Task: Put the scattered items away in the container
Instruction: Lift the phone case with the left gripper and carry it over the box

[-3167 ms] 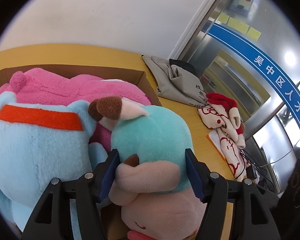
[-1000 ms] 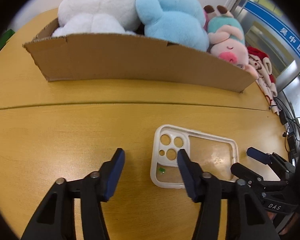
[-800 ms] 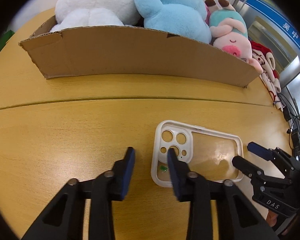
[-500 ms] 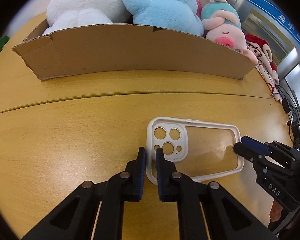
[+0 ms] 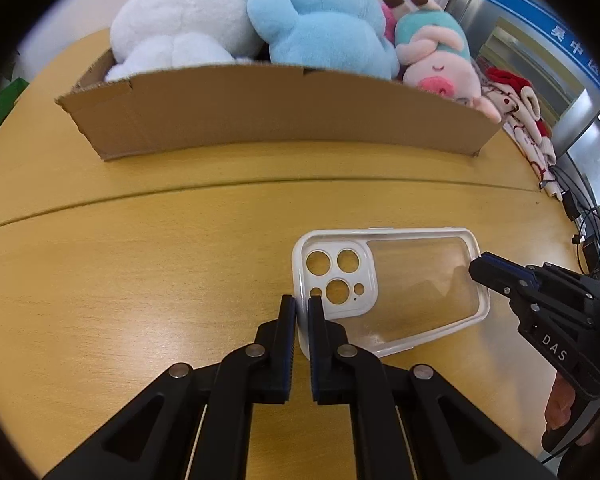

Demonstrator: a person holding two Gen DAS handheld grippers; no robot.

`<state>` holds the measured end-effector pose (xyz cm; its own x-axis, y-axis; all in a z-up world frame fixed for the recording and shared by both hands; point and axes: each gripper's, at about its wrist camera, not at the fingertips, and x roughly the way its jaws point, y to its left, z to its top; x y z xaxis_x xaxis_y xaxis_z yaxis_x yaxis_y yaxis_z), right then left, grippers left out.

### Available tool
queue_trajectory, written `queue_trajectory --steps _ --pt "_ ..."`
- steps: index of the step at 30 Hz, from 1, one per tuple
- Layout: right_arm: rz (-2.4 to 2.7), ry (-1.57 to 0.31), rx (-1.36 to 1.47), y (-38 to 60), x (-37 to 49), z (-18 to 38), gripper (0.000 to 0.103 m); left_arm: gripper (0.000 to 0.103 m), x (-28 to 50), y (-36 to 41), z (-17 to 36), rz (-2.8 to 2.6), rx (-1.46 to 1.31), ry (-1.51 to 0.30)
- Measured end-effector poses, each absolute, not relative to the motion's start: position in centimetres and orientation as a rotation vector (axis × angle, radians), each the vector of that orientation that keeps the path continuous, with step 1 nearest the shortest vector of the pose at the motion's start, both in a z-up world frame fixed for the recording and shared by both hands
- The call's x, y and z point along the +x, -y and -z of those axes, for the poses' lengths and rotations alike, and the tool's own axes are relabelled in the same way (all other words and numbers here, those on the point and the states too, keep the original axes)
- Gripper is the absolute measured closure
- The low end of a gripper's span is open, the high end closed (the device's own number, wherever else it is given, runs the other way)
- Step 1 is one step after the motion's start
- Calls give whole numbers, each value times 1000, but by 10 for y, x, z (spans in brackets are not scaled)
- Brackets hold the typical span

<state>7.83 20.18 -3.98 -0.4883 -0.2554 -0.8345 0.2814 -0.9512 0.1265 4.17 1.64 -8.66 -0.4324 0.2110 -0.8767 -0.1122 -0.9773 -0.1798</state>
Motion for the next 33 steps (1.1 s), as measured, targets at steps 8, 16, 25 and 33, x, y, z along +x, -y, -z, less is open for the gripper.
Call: queue_trajectory --steps 8,16,25,33 --pt "2535 -56 1204 -192 68 -16 94 97 33 -14 34 -2595 -1398 136" --pt "2596 -110 981 -179 40 -95 94 97 8 -15 -45 -2740 -1175 66" --pt "2652 -120 828 -174 4 -163 94 98 -26 -9 -114 -2822 -986 35" --pt "2654 -112 823 -176 -39 -195 94 97 -65 -6 -146 -2825 -942 27"
